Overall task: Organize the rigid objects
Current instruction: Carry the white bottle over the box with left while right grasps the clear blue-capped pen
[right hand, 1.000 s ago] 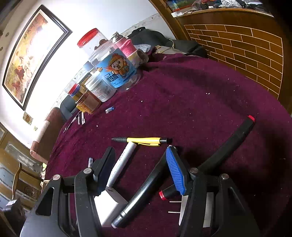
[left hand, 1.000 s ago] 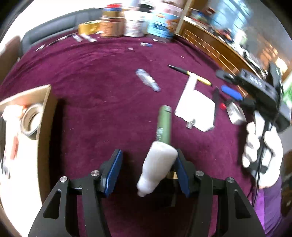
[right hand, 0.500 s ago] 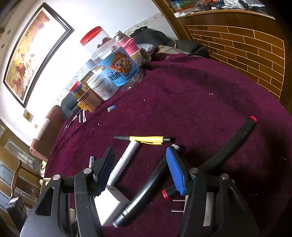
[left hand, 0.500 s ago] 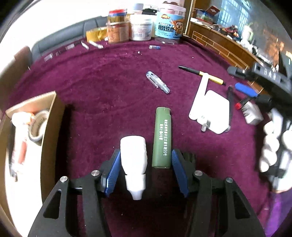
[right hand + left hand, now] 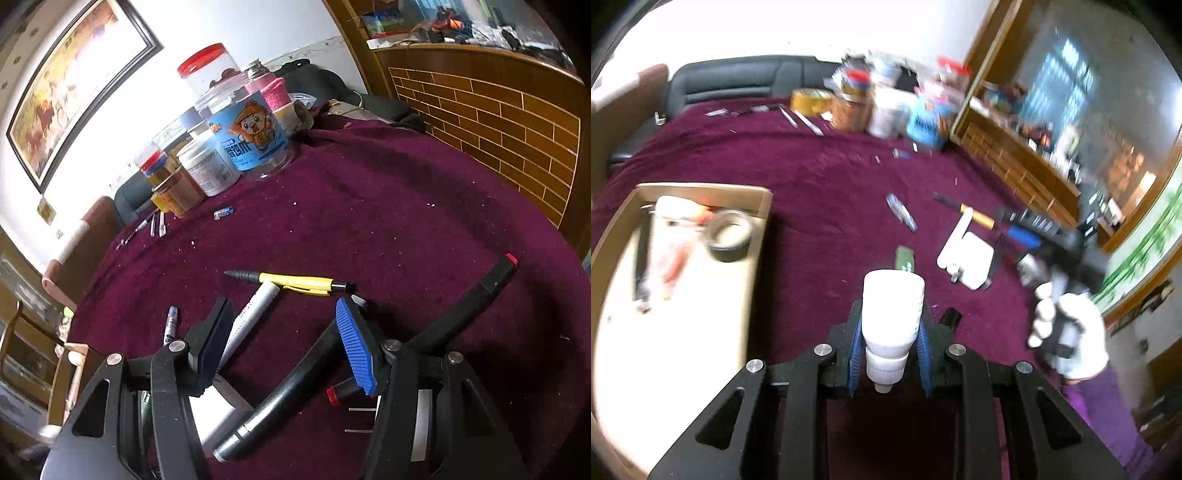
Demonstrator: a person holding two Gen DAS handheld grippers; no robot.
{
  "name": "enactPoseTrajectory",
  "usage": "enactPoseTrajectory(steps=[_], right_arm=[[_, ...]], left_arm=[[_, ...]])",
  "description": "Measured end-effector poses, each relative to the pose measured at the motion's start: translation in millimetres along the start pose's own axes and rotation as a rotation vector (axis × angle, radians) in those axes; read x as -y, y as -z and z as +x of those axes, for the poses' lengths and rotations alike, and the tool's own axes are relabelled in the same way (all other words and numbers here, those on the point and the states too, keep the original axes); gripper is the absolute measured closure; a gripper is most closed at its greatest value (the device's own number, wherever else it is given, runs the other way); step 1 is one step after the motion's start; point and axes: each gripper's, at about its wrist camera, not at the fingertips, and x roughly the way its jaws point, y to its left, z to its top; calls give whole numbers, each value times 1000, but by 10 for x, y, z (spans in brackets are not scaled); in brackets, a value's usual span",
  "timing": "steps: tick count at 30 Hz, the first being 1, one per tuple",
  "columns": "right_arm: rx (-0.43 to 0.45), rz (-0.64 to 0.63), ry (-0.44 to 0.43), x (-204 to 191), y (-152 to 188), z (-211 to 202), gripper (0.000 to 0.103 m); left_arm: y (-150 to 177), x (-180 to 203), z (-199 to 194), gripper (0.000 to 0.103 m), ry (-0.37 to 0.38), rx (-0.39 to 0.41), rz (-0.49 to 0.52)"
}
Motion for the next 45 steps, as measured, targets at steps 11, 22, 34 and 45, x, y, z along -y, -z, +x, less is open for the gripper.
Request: enactPoseTrajectory(steps=[11,22,34,45], right_arm=[[-23,-151,-23,-655,-45,-335,46],[-359,-385,36,-1516,23,730,52],[-340,-448,212,-1668,131,1078,90],[-248,-340,-47,-1862,-2,332,90]], left_arm=[[120,-931,-758,81,-88,131,-128],[355,-1556,-890,81,-80,137,-222],[403,-1861,-874,81,-80,120,-260],[37,-1960,-674,81,-210,7,-218]])
